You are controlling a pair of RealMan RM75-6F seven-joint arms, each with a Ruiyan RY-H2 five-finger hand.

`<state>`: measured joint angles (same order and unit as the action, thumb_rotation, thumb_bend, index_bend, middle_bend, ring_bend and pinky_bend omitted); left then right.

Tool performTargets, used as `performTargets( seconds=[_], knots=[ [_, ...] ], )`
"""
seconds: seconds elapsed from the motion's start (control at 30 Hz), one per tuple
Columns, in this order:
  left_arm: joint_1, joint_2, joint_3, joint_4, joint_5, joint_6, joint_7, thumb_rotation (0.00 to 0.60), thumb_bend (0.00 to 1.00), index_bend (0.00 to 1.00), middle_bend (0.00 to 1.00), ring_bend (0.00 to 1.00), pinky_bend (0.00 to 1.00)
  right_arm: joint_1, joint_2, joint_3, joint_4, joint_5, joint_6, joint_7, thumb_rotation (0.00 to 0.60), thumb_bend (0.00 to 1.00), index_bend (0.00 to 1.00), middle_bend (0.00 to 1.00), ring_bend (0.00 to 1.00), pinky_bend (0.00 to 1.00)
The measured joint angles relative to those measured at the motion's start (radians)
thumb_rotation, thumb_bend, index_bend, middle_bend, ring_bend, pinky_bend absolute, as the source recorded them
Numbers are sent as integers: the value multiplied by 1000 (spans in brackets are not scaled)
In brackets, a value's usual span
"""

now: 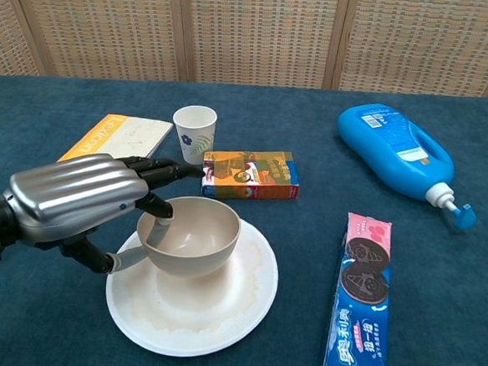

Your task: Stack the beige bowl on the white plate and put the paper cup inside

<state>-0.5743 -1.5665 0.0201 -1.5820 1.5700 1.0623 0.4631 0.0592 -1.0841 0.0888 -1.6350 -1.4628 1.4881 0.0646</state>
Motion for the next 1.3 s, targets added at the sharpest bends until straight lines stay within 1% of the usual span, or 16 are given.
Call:
performTargets(
  seconds=[0.23, 0.33, 0.37, 0.43, 0.5, 0.6, 0.7, 0.77, 0.97, 1.07, 1.17, 1.3],
  knots=[
    [-6, -15, 7, 0, -3, -15, 17, 600, 436, 671, 1, 0, 90, -2, 2, 3, 2, 5, 3, 11, 600, 137, 0, 0, 0, 0],
    [-5, -14, 12, -2, -8, -21, 29, 600, 437, 666, 0, 0, 71, -3, 3, 4, 3, 6, 4, 16, 600, 137, 0, 0, 0, 0],
    [-5, -12, 13, -3, -11, -24, 33, 600, 431, 648, 0, 0, 59, -4, 3, 4, 3, 6, 4, 17, 600, 137, 0, 0, 0, 0],
    [-5, -9, 14, -6, -19, -28, 38, 600, 383, 584, 0, 0, 37, -3, 5, 6, 2, 5, 5, 18, 600, 136, 0, 0, 0, 0],
    [-4, -4, 13, -13, -29, -31, 42, 600, 294, 492, 0, 0, 20, -3, 5, 6, 1, 4, 5, 17, 600, 137, 0, 0, 0, 0],
    [-2, 1, 7, -23, -37, -27, 42, 600, 226, 400, 0, 0, 7, -3, 4, 5, 1, 3, 7, 15, 600, 136, 0, 0, 0, 0],
    [-2, 4, 3, -30, -38, -21, 37, 600, 179, 356, 0, 0, 0, -5, 2, 4, 1, 0, 10, 14, 600, 137, 0, 0, 0, 0],
    [-2, 8, 1, -33, -38, -18, 32, 600, 167, 340, 0, 0, 0, -5, 2, 4, 2, 0, 11, 14, 600, 137, 0, 0, 0, 0],
    [1, 40, -9, -62, -31, 8, 8, 600, 163, 338, 0, 0, 0, -5, 1, 5, 5, 2, 9, 15, 600, 137, 0, 0, 0, 0],
    [6, 75, -25, -88, -25, 41, -21, 600, 177, 338, 0, 0, 0, -6, 1, 5, 4, 2, 10, 15, 600, 137, 0, 0, 0, 0],
    [10, 118, -54, -114, -30, 68, -52, 600, 185, 338, 0, 0, 0, -5, 1, 4, 3, 0, 9, 11, 600, 137, 0, 0, 0, 0],
    [8, 180, -114, -139, -76, 85, -88, 600, 201, 338, 0, 0, 0, -3, 2, 3, 0, 1, 4, 4, 600, 137, 0, 0, 0, 0]
  ],
)
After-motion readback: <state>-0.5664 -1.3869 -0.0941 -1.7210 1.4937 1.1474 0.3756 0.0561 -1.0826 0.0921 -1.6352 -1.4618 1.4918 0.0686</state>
